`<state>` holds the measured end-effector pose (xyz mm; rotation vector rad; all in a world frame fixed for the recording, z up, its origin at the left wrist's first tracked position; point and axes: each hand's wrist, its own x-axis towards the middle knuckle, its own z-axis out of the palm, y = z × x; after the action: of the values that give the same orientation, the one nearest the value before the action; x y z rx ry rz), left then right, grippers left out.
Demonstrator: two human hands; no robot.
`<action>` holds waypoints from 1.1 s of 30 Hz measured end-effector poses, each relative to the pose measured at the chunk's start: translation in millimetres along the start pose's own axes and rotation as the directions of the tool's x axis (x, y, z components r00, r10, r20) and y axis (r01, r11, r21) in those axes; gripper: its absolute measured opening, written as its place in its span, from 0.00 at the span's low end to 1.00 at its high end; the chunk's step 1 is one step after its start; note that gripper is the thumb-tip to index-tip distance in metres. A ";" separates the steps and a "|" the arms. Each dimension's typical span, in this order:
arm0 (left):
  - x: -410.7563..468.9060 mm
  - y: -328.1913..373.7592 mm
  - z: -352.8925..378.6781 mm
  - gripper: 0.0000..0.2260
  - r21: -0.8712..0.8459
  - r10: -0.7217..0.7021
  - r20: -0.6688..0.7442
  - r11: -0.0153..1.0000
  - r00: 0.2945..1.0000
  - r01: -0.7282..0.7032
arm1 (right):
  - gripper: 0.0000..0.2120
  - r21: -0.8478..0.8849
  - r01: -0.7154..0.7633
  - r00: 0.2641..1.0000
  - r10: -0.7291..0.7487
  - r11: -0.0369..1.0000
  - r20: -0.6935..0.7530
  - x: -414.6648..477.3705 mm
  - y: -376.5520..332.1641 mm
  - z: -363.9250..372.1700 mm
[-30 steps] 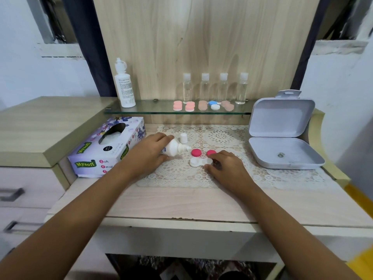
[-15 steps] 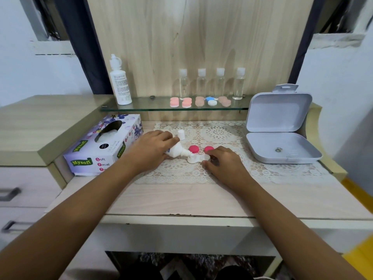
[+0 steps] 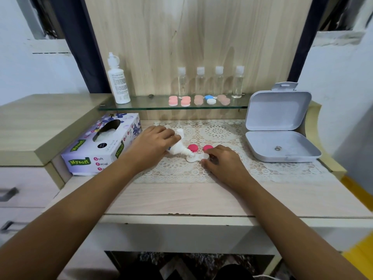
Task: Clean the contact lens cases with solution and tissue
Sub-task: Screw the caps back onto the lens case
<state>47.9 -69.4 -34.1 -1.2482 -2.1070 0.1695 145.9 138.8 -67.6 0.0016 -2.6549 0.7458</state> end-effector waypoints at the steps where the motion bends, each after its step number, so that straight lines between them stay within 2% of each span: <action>1: -0.2 -0.3 0.6 0.25 0.001 0.000 -0.008 1.000 1.000 0.000 | 0.13 0.001 0.001 1.000 -0.001 1.000 -0.001 0.0 -0.1 -0.2; 12: -3.2 -3.4 3.7 0.26 0.024 0.005 -0.065 1.000 0.998 -0.004 | 0.13 -0.017 -0.007 1.000 0.008 1.000 0.018 2.7 1.0 0.3; 33: -3.6 -2.4 3.4 0.26 0.002 -0.010 -0.060 1.000 0.998 0.010 | 0.12 -0.014 -0.001 1.000 0.001 1.000 0.027 2.8 1.9 0.2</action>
<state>45.3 -72.9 -37.4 -1.2262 -2.0605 0.1288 143.1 140.6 -67.7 0.0066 -2.6861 0.7328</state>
